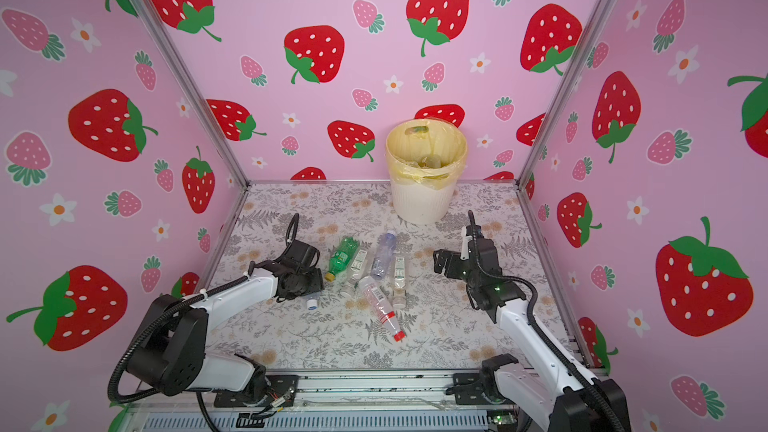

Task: Throw the plastic bottles in the bin
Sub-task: 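Close the left gripper on the blue-labelled bottle and lift it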

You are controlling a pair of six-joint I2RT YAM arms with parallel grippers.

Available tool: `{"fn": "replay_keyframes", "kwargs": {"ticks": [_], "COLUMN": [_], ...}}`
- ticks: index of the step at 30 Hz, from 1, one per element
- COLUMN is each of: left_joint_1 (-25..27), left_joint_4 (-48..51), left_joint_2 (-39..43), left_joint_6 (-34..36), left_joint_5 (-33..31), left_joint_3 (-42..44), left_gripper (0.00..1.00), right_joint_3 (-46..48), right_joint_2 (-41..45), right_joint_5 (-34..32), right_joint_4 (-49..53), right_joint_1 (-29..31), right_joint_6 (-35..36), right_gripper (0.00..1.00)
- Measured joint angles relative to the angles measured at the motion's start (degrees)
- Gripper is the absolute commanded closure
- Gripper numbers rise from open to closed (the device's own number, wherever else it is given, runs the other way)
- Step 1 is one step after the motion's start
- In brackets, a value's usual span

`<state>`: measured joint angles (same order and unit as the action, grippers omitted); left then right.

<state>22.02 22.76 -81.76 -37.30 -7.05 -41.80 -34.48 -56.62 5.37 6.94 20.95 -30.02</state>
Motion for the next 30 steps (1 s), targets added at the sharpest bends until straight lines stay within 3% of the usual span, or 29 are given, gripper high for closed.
{"fn": "replay_keyframes", "kwargs": {"ticks": [5, 30], "left_joint_1": [0.0, 1.29], "left_joint_4": [-0.48, 1.53], "left_joint_2": [0.31, 14.14], "left_joint_6": [0.5, 1.51], "left_joint_5": [0.17, 4.7], "left_joint_3": [0.24, 1.73], "left_gripper": [0.46, 0.49], "right_joint_3": [0.0, -0.02], "right_joint_2": [0.02, 1.36], "right_joint_5": [-0.09, 0.15], "right_joint_4": [0.0, 0.85], "right_joint_1": [0.0, 0.0], "right_joint_6": [-0.22, -1.27], "right_gripper": [0.01, 0.01]}}
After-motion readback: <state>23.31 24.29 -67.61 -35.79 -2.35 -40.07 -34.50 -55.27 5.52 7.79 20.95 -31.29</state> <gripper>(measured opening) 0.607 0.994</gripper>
